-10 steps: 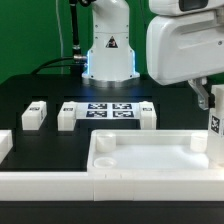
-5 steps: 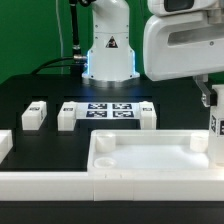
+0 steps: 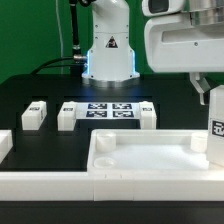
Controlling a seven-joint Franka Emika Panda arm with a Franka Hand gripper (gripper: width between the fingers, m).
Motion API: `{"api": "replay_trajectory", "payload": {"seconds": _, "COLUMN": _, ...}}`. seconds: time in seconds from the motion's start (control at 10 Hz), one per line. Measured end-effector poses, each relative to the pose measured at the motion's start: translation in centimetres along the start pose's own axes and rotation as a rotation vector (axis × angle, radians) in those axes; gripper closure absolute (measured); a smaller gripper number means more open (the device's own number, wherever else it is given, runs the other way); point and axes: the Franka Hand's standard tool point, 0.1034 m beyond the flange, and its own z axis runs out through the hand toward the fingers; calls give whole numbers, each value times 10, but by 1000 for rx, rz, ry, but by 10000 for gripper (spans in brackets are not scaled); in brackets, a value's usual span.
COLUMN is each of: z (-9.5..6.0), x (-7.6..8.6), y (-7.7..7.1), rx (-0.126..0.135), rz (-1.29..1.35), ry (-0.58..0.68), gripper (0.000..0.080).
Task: Assemble desk
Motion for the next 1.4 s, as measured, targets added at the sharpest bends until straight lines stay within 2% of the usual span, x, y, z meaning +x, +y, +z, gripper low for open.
{"api": "replay_trajectory", "payload": {"seconds": 0.1, "z": -1, "x": 0, "y": 1, "rx": 20, "rz": 193, "ry": -32, "gripper": 499}}
{"api": "replay_trajectory", "payload": {"seconds": 0.2, "z": -1, "x": 0, "y": 2, "rx": 27, "rz": 276, "ry": -50, "gripper": 499}}
{"api": "replay_trajectory", "payload": {"seconds": 0.4, "z": 0, "x": -2, "y": 1, "rx": 26, "rz": 276, "ry": -51, "gripper": 495}}
{"api": "replay_trajectory", "payload": {"seconds": 0.5, "z": 0, "x": -3, "y": 1, "rx": 26, "rz": 219, "ry": -50, "gripper": 277}}
{"api": "replay_trajectory", "payload": {"seconds": 0.6, "z": 1, "x": -7, "y": 3, "rx": -1, "rz": 32, "ry": -67, "gripper": 277}}
{"api": "replay_trajectory", "payload": {"seconds": 0.7, "z": 3, "x": -7, "y": 2, "rx": 6, "rz": -169, "ry": -68, "gripper": 173}}
{"api": "replay_trajectory", "payload": {"seconds": 0.8, "z": 5, "x": -11, "y": 4, "rx": 13, "rz": -270, "ry": -60, "gripper": 157}}
{"api": "replay_trajectory", "payload": {"seconds": 1.1, "z": 6, "x": -10, "y": 6, "rx": 12, "rz": -532, "ry": -54, "gripper": 151}}
{"api": "replay_trajectory", "payload": {"seconds": 1.3, "z": 1, "x": -9, "y": 2, "rx": -44, "rz": -944, "ry": -31, "gripper": 150}}
{"api": "replay_trajectory", "payload": {"seconds": 1.4, "z": -1, "x": -11, "y": -2, "rx": -59, "rz": -1037, "ry": -32, "gripper": 150}}
